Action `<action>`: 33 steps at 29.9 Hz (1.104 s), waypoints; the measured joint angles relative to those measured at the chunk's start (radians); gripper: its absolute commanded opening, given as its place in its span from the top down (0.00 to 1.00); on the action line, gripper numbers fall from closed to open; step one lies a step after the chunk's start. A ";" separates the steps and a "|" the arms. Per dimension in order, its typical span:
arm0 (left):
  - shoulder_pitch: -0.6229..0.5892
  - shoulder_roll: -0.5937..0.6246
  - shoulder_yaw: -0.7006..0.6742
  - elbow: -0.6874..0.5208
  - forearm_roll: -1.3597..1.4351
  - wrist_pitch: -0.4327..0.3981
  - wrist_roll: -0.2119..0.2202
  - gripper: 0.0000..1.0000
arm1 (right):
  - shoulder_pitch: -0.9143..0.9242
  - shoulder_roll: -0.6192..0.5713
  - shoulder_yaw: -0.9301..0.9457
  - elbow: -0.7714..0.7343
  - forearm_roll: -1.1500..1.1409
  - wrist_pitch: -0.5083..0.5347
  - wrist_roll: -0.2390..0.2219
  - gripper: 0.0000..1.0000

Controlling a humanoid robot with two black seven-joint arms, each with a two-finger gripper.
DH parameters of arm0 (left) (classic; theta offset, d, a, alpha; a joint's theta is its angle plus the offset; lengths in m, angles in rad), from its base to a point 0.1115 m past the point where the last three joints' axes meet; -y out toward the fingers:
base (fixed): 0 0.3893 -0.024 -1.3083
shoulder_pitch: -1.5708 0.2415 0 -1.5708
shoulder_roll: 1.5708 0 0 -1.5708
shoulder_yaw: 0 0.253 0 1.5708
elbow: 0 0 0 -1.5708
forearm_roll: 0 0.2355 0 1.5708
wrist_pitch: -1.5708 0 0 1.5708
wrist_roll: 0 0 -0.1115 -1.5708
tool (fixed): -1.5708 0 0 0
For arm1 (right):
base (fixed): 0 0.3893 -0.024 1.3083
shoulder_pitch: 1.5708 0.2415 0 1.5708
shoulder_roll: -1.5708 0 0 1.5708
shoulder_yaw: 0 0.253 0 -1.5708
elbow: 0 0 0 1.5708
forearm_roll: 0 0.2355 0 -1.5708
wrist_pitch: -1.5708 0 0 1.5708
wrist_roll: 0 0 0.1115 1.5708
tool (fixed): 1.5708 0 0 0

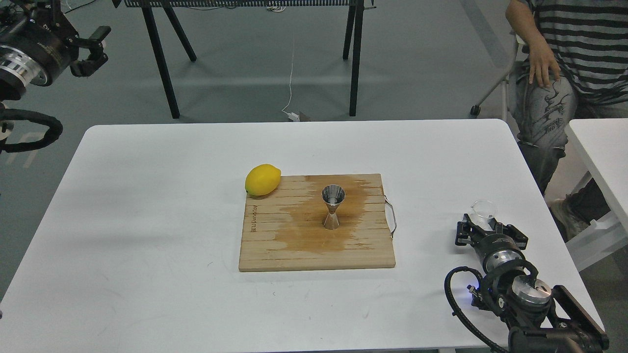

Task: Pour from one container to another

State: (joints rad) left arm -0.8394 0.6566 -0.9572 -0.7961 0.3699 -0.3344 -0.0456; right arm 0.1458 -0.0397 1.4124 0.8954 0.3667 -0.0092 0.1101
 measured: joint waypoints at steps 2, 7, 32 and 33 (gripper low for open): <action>-0.001 0.000 0.000 0.000 0.000 0.000 0.000 0.00 | 0.000 0.001 0.001 0.000 0.000 0.000 0.001 0.05; -0.002 0.000 0.000 0.000 0.000 0.000 0.000 0.00 | -0.004 0.002 0.002 0.009 0.001 0.000 0.003 0.04; -0.024 0.024 0.000 0.000 -0.001 0.000 0.000 0.00 | -0.076 -0.120 0.066 0.347 -0.006 -0.015 0.003 0.04; -0.024 0.023 0.000 0.000 -0.001 0.000 0.000 0.00 | -0.051 -0.126 0.059 0.354 -0.010 -0.017 0.003 0.04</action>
State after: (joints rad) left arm -0.8636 0.6800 -0.9576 -0.7961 0.3690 -0.3345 -0.0460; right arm 0.0950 -0.1655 1.4718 1.2497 0.3571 -0.0259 0.1130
